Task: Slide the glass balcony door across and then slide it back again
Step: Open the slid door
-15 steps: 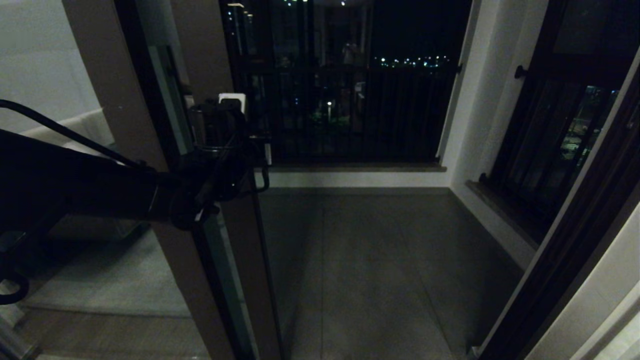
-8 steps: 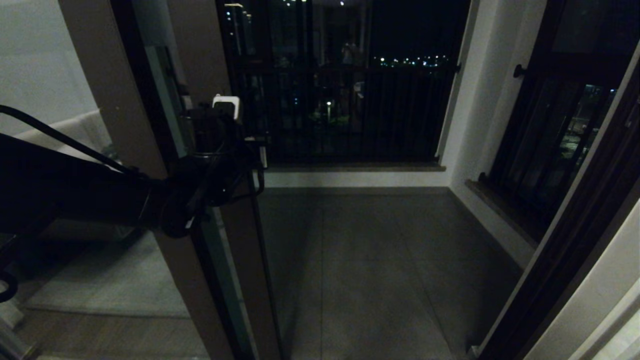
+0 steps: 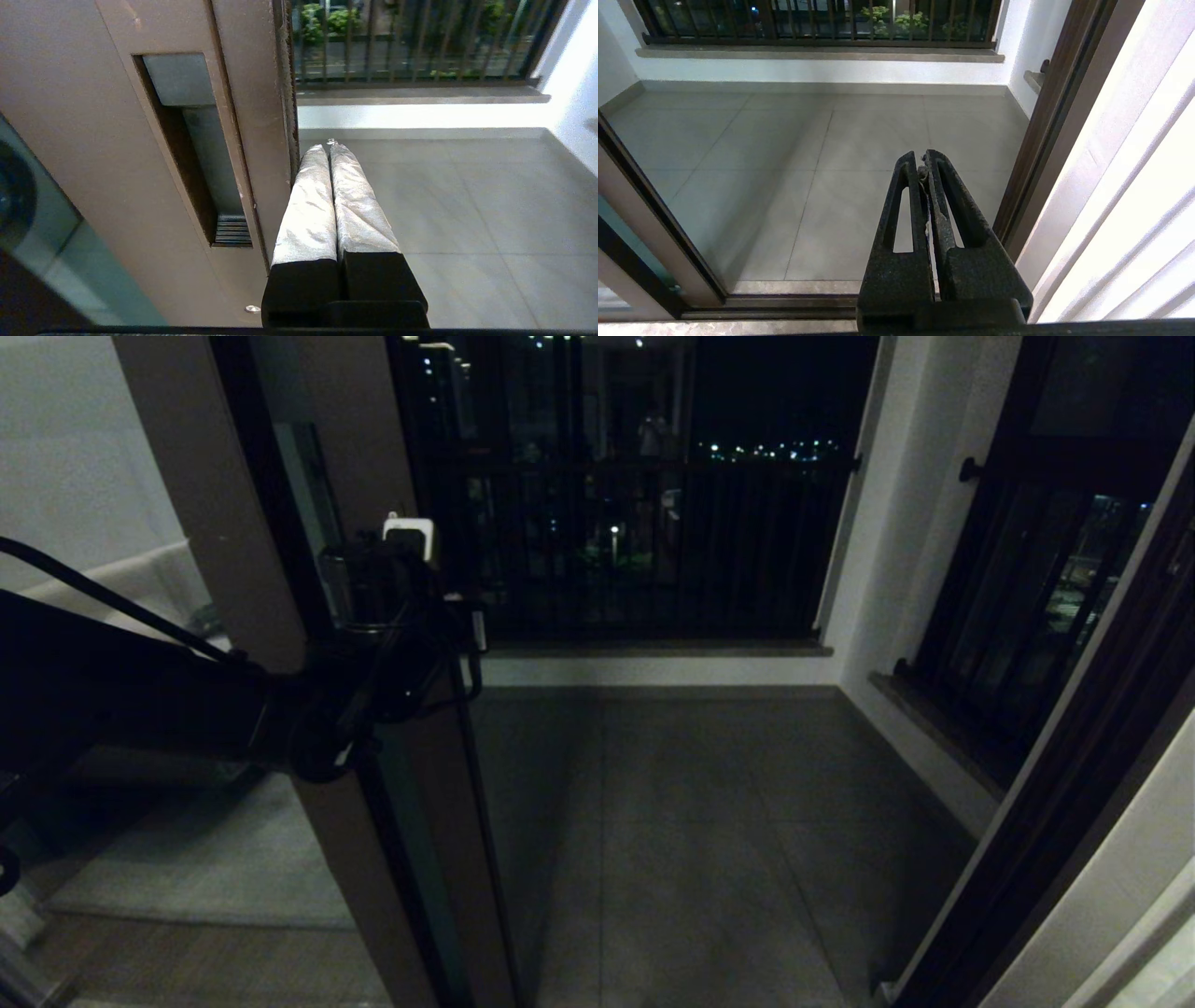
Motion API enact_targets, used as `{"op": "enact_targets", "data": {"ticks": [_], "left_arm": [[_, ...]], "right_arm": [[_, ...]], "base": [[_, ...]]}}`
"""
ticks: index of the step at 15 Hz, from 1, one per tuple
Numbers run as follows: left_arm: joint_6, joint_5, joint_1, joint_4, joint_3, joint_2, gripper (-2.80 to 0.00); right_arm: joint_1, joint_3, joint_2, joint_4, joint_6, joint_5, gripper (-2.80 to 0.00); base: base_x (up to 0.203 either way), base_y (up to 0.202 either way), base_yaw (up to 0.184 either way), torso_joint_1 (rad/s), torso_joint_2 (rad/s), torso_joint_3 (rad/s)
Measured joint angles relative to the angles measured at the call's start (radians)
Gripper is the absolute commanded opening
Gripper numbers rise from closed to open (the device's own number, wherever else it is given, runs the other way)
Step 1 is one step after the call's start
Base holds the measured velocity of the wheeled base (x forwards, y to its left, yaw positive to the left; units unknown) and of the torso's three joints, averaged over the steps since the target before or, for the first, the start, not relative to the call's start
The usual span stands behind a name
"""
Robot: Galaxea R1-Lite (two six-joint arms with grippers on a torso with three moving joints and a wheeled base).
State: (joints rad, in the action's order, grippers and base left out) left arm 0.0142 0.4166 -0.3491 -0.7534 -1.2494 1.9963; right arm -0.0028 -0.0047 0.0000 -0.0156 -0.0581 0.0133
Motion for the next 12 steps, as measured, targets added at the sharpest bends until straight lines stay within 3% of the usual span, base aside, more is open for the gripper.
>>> {"op": "enact_targets", "data": {"ticks": [12], "left_arm": [[-0.001,-0.007,0.011,0.001,0.002,-0.002,-2.8]], "right_arm": [[0.0,0.0,0.0,0.0,0.0,0.0,-2.8]], "base": [[0.0,0.0,0.0,0.0,0.0,0.0]]}}
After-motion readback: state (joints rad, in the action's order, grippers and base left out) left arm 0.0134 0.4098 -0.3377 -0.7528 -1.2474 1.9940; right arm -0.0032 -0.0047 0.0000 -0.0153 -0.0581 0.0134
